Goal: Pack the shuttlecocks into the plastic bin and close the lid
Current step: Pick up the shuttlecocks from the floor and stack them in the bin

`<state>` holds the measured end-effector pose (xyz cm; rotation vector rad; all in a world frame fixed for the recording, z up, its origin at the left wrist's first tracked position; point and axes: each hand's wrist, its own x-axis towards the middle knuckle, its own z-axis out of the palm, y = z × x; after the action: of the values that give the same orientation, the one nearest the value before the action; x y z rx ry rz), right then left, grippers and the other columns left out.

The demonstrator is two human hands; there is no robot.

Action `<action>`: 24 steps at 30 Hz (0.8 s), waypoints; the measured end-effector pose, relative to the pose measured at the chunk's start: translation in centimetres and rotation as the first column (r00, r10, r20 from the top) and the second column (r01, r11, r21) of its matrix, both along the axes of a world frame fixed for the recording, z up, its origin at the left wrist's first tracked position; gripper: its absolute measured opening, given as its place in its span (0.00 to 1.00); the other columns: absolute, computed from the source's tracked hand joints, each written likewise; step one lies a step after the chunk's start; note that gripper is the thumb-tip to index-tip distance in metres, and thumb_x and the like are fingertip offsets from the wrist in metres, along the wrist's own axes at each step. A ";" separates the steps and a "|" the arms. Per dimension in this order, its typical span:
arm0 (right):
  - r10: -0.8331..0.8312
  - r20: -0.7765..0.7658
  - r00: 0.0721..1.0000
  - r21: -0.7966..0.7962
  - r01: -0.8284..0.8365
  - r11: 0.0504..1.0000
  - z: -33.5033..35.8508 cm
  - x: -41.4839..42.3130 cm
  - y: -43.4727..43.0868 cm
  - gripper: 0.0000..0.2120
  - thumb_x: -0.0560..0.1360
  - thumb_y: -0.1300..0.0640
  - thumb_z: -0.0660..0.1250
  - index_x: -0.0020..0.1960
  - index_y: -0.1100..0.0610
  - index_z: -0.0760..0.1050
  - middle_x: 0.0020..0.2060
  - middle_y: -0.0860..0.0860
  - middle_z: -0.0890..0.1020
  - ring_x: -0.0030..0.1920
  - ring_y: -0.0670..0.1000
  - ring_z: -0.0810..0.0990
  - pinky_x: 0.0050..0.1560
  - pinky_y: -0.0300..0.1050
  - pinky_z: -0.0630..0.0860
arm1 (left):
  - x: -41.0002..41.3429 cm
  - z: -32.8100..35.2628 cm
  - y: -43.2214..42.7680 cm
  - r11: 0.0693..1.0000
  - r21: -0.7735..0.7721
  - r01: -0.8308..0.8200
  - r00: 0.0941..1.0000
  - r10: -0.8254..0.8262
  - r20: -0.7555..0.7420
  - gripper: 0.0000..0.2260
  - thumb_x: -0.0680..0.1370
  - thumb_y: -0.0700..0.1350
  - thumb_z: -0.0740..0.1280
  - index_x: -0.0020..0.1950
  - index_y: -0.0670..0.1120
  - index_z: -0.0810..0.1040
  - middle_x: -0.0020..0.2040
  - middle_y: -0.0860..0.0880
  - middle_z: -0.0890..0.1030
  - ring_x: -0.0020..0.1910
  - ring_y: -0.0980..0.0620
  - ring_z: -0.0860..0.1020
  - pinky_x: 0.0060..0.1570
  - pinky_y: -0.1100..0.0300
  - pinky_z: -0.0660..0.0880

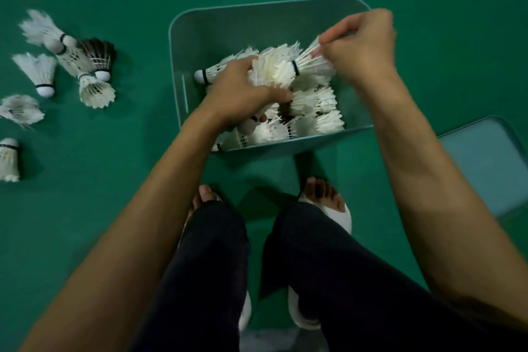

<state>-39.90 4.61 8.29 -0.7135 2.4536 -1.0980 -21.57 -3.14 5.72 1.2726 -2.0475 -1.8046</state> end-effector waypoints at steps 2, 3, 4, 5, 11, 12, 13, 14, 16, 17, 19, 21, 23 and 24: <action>-0.103 -0.125 0.987 0.018 0.106 0.994 0.1 -1.5 -0.1 0.08 0.66 0.62 0.70 0.36 0.51 0.84 0.32 0.44 0.84 0.38 0.41 0.84 0.45 0.38 0.82 | 0.5 0.4 -0.5 0.996 -0.079 -0.045 0.996 0.050 0.068 0.15 0.67 0.48 0.81 0.50 0.51 0.82 0.43 0.50 0.87 0.37 0.50 0.86 0.40 0.46 0.85; -0.148 -0.194 0.970 0.029 0.156 0.987 0.0 -2.1 -0.2 0.09 0.66 0.61 0.67 0.39 0.51 0.84 0.35 0.45 0.84 0.40 0.44 0.84 0.48 0.40 0.82 | 0.7 0.5 -0.9 0.995 -0.086 -0.058 0.993 0.066 0.093 0.15 0.66 0.49 0.81 0.49 0.52 0.82 0.44 0.51 0.87 0.38 0.50 0.86 0.41 0.48 0.85; -0.169 -0.261 0.950 0.045 0.187 0.981 -0.1 -2.4 -0.3 0.12 0.65 0.60 0.65 0.42 0.52 0.85 0.39 0.48 0.85 0.43 0.47 0.84 0.50 0.42 0.82 | 0.8 0.7 -1.2 0.996 -0.059 -0.062 0.991 0.068 0.116 0.17 0.66 0.50 0.81 0.51 0.51 0.82 0.45 0.49 0.87 0.38 0.49 0.86 0.40 0.50 0.84; -0.163 -0.323 0.932 0.071 0.195 0.978 -0.4 -2.6 -0.5 0.14 0.64 0.61 0.64 0.45 0.53 0.85 0.42 0.50 0.86 0.45 0.51 0.85 0.51 0.44 0.82 | 0.7 1.1 -1.2 0.999 -0.007 -0.053 0.988 0.054 0.147 0.21 0.67 0.49 0.81 0.56 0.48 0.81 0.48 0.47 0.86 0.36 0.49 0.86 0.36 0.53 0.83; -0.010 -0.354 0.935 0.207 0.089 0.974 -2.7 -1.3 -2.8 0.10 0.71 0.66 0.70 0.49 0.57 0.85 0.47 0.55 0.86 0.49 0.54 0.84 0.51 0.43 0.80 | -0.5 1.4 -0.4 0.987 0.156 0.040 0.955 -0.084 0.284 0.39 0.72 0.47 0.79 0.78 0.42 0.64 0.63 0.49 0.74 0.20 0.63 0.77 0.18 0.67 0.72; -0.053 -0.281 0.958 0.188 0.109 0.976 -3.4 -1.4 -3.3 0.09 0.71 0.66 0.69 0.48 0.57 0.85 0.45 0.53 0.86 0.48 0.53 0.84 0.51 0.43 0.80 | -0.6 1.3 -0.4 0.987 0.154 0.052 0.954 -0.095 0.286 0.38 0.72 0.47 0.79 0.78 0.42 0.65 0.60 0.49 0.75 0.20 0.65 0.77 0.18 0.68 0.71; -0.107 -0.180 0.978 0.166 0.137 0.976 -4.3 -1.6 -3.9 0.08 0.73 0.65 0.68 0.47 0.57 0.84 0.44 0.52 0.86 0.47 0.51 0.84 0.52 0.43 0.81 | -0.6 0.9 -0.6 0.988 0.143 0.058 0.952 -0.097 0.289 0.37 0.72 0.48 0.79 0.77 0.42 0.66 0.56 0.50 0.75 0.20 0.64 0.77 0.18 0.69 0.71; -0.158 -0.067 0.985 0.151 0.166 0.974 -5.1 -1.9 -4.4 0.07 0.74 0.64 0.68 0.46 0.59 0.84 0.43 0.52 0.86 0.46 0.50 0.84 0.52 0.44 0.82 | -0.5 0.6 -0.7 0.986 0.152 0.064 0.951 -0.107 0.291 0.36 0.72 0.49 0.79 0.75 0.43 0.68 0.55 0.50 0.76 0.22 0.60 0.78 0.19 0.67 0.72; -0.207 0.136 0.969 0.145 0.187 0.972 -6.5 -2.5 -5.1 0.07 0.75 0.63 0.68 0.49 0.62 0.84 0.44 0.52 0.86 0.46 0.49 0.85 0.51 0.48 0.84 | -0.5 0.4 -0.9 0.985 0.164 0.061 0.954 -0.106 0.282 0.34 0.70 0.50 0.80 0.72 0.44 0.72 0.60 0.47 0.78 0.30 0.57 0.78 0.19 0.64 0.74; -0.212 0.236 0.948 0.140 0.183 0.973 -7.0 -2.8 -5.3 0.08 0.75 0.64 0.68 0.52 0.63 0.83 0.46 0.52 0.85 0.47 0.50 0.85 0.51 0.49 0.85 | -0.5 0.2 -1.1 0.986 0.157 0.063 0.955 -0.106 0.277 0.32 0.70 0.50 0.80 0.71 0.45 0.73 0.62 0.47 0.78 0.35 0.57 0.78 0.22 0.63 0.75; -0.230 0.404 0.886 0.111 0.202 0.973 -7.5 -3.2 -5.7 0.12 0.75 0.67 0.67 0.58 0.64 0.78 0.49 0.55 0.84 0.47 0.52 0.84 0.48 0.51 0.85 | -0.6 -0.4 -1.4 0.986 0.151 0.066 0.953 -0.108 0.283 0.32 0.70 0.51 0.80 0.70 0.45 0.74 0.60 0.50 0.77 0.41 0.58 0.77 0.31 0.63 0.77; -0.225 0.488 0.843 0.080 0.213 0.974 -7.5 -3.5 -5.7 0.11 0.77 0.70 0.64 0.58 0.66 0.75 0.46 0.56 0.82 0.43 0.54 0.83 0.37 0.47 0.84 | -0.8 -0.8 -1.5 0.983 0.162 0.084 0.953 -0.127 0.276 0.32 0.71 0.50 0.79 0.72 0.46 0.71 0.55 0.54 0.75 0.43 0.59 0.74 0.35 0.65 0.72; -0.188 0.506 0.842 0.063 0.182 0.981 -7.4 -3.7 -5.7 0.07 0.78 0.71 0.61 0.53 0.65 0.75 0.44 0.57 0.81 0.40 0.55 0.81 0.31 0.45 0.78 | -1.0 -0.6 -1.3 0.979 0.173 0.106 0.947 -0.152 0.282 0.37 0.72 0.51 0.79 0.77 0.46 0.67 0.62 0.53 0.74 0.46 0.56 0.74 0.35 0.67 0.70; -0.162 0.492 0.855 0.063 0.150 0.987 -7.2 -3.8 -5.6 0.07 0.78 0.71 0.60 0.49 0.64 0.75 0.43 0.57 0.81 0.40 0.56 0.80 0.34 0.47 0.78 | -1.2 -0.6 -1.4 0.978 0.174 0.111 0.945 -0.159 0.286 0.40 0.70 0.52 0.80 0.78 0.46 0.66 0.66 0.52 0.73 0.49 0.55 0.76 0.35 0.66 0.72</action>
<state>-43.67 -0.94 1.14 -0.1827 2.0936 -1.1398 -22.73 -4.52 5.07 1.5700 -2.2333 -1.9710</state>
